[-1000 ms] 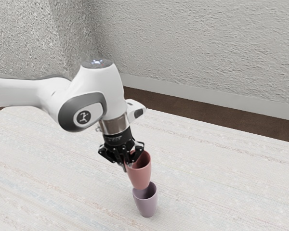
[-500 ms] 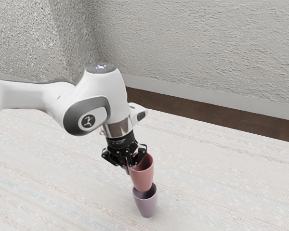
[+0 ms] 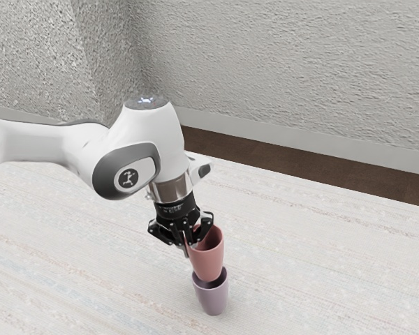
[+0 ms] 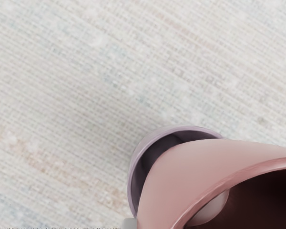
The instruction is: Place the left cup onto the right cup
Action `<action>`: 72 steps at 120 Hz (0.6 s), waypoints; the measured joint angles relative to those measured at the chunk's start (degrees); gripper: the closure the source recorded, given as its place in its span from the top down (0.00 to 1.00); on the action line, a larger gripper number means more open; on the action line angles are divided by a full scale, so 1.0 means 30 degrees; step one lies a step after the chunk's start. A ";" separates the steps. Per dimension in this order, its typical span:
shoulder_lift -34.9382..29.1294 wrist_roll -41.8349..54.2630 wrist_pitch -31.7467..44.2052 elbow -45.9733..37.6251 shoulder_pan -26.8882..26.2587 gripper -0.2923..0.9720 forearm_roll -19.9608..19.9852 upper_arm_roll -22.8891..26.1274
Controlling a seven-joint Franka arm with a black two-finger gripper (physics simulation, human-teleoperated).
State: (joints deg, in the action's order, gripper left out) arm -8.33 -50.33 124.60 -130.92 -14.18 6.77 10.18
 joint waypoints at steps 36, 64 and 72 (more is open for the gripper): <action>0.0129 -0.0115 0.0136 -0.0331 -0.0001 0.15 0.0171 0.0004; 0.0342 -0.0179 0.0269 -0.0371 -0.0004 0.15 0.0182 0.0001; 0.0348 -0.0196 0.0296 -0.0371 -0.0004 0.15 0.0183 0.0001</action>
State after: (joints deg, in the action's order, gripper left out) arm -7.28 -50.92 125.49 -132.03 -14.19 7.31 10.18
